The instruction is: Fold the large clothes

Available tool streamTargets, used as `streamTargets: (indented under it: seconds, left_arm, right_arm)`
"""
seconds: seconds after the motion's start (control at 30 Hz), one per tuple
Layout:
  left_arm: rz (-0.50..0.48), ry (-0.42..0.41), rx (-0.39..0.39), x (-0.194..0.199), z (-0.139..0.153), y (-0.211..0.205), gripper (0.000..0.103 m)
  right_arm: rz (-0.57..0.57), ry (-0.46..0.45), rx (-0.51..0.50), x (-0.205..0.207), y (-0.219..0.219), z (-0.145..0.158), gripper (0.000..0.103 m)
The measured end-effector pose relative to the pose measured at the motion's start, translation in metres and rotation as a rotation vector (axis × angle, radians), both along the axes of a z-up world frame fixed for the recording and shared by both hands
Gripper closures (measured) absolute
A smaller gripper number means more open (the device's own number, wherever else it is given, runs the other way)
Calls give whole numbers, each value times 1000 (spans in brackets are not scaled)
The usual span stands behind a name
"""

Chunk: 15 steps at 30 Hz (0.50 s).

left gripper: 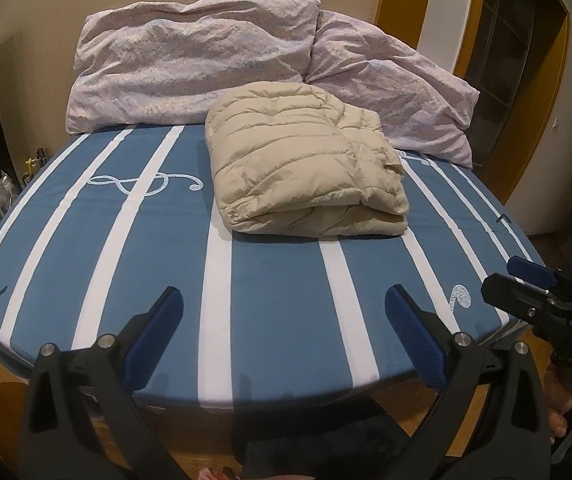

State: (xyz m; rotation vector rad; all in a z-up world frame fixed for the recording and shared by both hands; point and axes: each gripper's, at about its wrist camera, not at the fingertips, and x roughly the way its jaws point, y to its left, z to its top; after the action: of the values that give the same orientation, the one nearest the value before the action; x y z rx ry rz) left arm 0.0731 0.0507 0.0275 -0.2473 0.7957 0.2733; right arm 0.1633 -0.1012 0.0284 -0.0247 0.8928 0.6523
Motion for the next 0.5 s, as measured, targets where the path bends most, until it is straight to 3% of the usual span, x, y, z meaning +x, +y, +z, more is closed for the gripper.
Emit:
streamTargets:
  seconds: [0.5]
  left_arm:
    - [-2,0,-5,2,0,-3,3]
  right_arm:
    - [9,12,7,-2,2,-1,1]
